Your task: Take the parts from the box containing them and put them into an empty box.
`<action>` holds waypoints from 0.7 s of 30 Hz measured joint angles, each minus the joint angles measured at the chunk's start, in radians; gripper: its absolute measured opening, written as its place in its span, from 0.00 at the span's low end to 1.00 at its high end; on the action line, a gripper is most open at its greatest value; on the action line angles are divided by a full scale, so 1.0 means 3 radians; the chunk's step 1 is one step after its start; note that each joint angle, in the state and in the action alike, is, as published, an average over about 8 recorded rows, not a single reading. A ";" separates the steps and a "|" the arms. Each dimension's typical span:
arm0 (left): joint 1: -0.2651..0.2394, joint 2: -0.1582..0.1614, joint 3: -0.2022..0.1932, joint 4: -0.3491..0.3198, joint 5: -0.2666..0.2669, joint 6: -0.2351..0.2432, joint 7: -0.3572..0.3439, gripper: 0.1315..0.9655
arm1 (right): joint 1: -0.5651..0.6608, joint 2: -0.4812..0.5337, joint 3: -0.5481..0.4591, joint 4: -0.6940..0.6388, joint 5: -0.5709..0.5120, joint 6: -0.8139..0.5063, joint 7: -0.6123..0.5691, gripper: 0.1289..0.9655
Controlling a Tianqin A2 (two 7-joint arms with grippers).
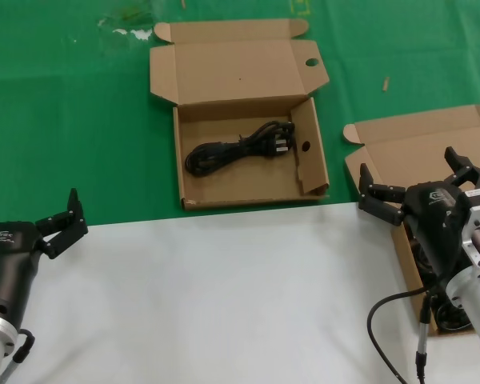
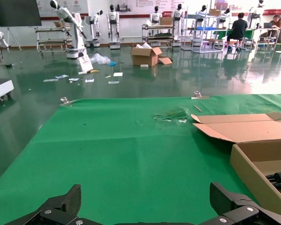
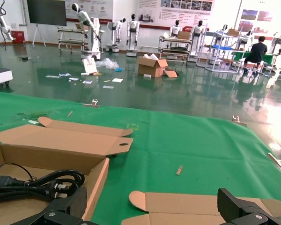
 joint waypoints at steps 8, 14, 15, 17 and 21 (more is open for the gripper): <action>0.0000 0.0000 0.0000 0.0000 0.0000 0.0000 0.0000 1.00 | 0.0000 0.0000 0.0000 0.0000 0.0000 0.0000 0.0000 1.00; 0.0000 0.0000 0.0000 0.0000 0.0000 0.0000 0.0000 1.00 | 0.0000 0.0000 0.0000 0.0000 0.0000 0.0000 0.0000 1.00; 0.0000 0.0000 0.0000 0.0000 0.0000 0.0000 0.0000 1.00 | 0.0000 0.0000 0.0000 0.0000 0.0000 0.0000 0.0000 1.00; 0.0000 0.0000 0.0000 0.0000 0.0000 0.0000 0.0000 1.00 | 0.0000 0.0000 0.0000 0.0000 0.0000 0.0000 0.0000 1.00; 0.0000 0.0000 0.0000 0.0000 0.0000 0.0000 0.0000 1.00 | 0.0000 0.0000 0.0000 0.0000 0.0000 0.0000 0.0000 1.00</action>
